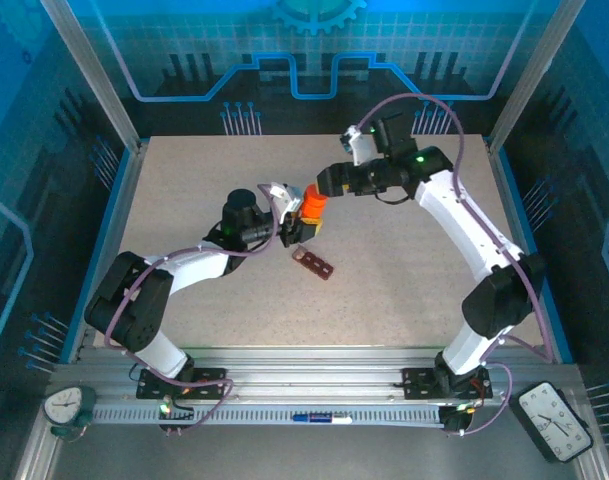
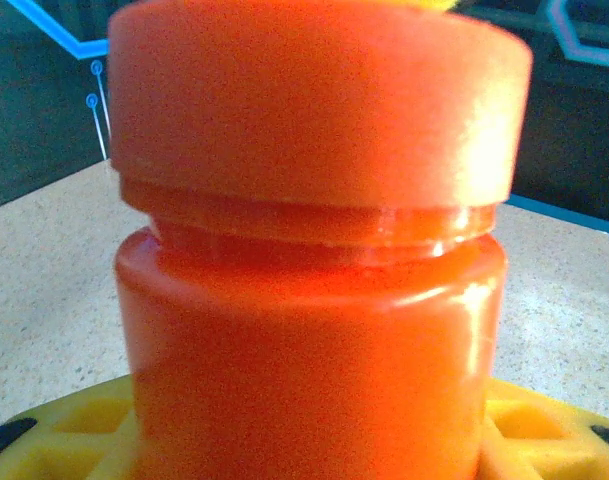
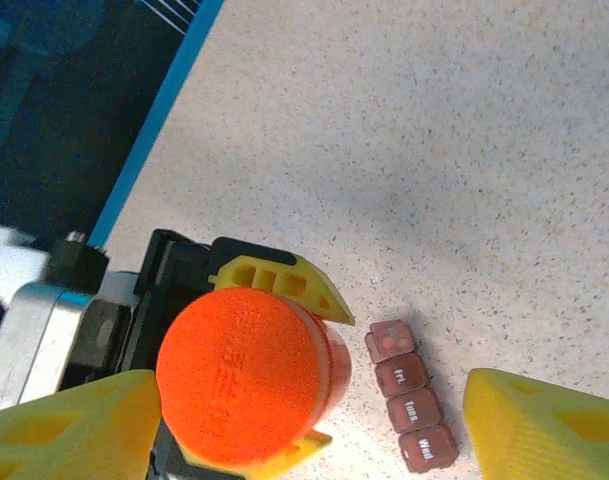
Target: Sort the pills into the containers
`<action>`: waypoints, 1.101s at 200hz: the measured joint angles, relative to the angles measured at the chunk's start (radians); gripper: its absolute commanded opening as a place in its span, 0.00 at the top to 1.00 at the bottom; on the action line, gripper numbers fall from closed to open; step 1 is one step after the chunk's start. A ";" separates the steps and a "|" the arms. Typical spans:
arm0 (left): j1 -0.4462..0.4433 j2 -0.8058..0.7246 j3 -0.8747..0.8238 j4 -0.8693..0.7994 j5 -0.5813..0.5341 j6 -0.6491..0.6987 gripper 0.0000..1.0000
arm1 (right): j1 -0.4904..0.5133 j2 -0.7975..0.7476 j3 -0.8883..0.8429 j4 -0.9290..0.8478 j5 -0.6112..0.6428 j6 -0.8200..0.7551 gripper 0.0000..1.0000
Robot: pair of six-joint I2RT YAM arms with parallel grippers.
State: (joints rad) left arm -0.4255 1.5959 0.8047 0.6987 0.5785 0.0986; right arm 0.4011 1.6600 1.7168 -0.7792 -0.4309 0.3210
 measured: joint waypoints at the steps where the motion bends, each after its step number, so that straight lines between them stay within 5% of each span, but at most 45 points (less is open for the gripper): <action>1: 0.000 0.000 0.000 0.001 0.002 -0.001 1.00 | -0.002 -0.002 0.000 0.000 -0.003 -0.001 0.19; 85: 0.024 0.010 0.041 0.001 0.208 -0.056 1.00 | -0.040 -0.056 0.014 -0.059 -0.068 -0.343 0.14; 152: 0.024 0.025 0.070 -0.032 0.291 -0.083 1.00 | 0.040 0.036 0.110 -0.118 -0.067 -0.462 0.13; 220: 0.024 0.026 0.070 -0.043 0.303 -0.100 1.00 | 0.059 0.074 0.122 -0.156 -0.050 -0.488 0.30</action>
State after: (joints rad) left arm -0.4019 1.6215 0.8749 0.6552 0.8814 -0.0010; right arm 0.4599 1.7340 1.8389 -0.9356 -0.4812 -0.1665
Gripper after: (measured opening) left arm 0.522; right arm 0.761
